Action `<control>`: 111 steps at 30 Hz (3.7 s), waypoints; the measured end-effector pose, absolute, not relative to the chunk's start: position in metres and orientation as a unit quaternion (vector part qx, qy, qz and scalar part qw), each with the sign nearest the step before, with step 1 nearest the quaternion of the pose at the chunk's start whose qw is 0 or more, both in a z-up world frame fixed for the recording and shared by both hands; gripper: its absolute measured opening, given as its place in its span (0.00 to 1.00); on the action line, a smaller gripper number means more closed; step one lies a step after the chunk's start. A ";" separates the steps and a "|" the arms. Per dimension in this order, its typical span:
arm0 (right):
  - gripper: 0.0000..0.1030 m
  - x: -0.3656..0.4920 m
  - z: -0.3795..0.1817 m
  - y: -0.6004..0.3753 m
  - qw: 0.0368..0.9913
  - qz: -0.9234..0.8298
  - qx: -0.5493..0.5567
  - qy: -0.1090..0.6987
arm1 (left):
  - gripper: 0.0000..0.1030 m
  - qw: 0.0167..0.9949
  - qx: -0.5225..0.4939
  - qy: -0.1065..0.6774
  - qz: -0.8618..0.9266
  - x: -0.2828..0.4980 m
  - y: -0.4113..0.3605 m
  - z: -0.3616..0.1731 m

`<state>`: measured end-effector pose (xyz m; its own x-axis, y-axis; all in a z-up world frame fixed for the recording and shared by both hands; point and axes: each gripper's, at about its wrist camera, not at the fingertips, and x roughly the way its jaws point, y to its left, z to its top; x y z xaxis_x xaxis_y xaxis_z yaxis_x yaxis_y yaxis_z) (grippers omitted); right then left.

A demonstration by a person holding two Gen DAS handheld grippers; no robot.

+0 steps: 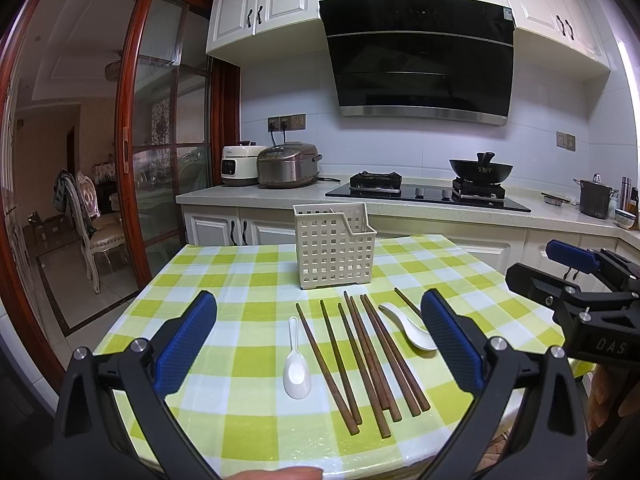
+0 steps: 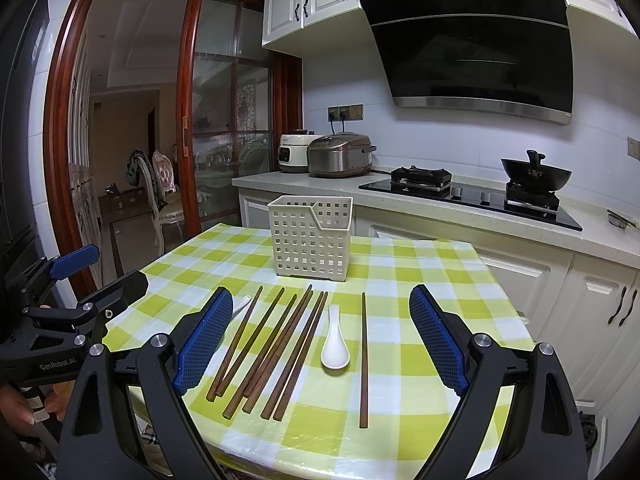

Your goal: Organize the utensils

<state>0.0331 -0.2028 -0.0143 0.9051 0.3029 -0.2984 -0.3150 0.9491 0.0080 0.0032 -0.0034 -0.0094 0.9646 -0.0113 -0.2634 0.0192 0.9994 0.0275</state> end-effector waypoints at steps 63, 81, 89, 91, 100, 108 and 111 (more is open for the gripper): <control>0.82 0.142 -0.073 -0.215 0.938 0.151 0.001 0.313 | 0.96 0.946 -0.015 0.325 0.012 0.095 0.032 -0.073; 0.48 0.254 -0.109 -0.161 0.880 0.183 -0.057 0.435 | 0.96 0.891 -0.029 0.452 0.021 0.201 0.053 -0.095; 0.38 0.273 -0.115 -0.149 0.868 0.179 -0.075 0.457 | 0.95 0.886 -0.049 0.461 0.002 0.216 0.057 -0.098; 0.33 0.276 -0.115 -0.147 0.867 0.179 -0.080 0.459 | 0.95 0.883 -0.038 0.467 -0.001 0.221 0.056 -0.103; 0.20 0.284 -0.119 -0.140 0.861 0.182 -0.087 0.466 | 0.91 0.884 -0.013 0.468 -0.011 0.235 0.051 -0.108; 0.18 0.285 -0.120 -0.142 0.864 0.187 -0.080 0.461 | 0.63 0.875 -0.010 0.484 -0.015 0.243 0.049 -0.114; 0.18 0.285 -0.121 -0.142 0.864 0.190 -0.080 0.460 | 0.52 0.873 -0.006 0.487 -0.011 0.244 0.047 -0.114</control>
<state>0.2852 -0.1421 -0.1207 0.5057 0.2540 -0.8245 -0.4010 0.9154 0.0360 0.2440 0.0474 -0.1142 0.5255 -0.0257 -0.8504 0.0142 0.9997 -0.0215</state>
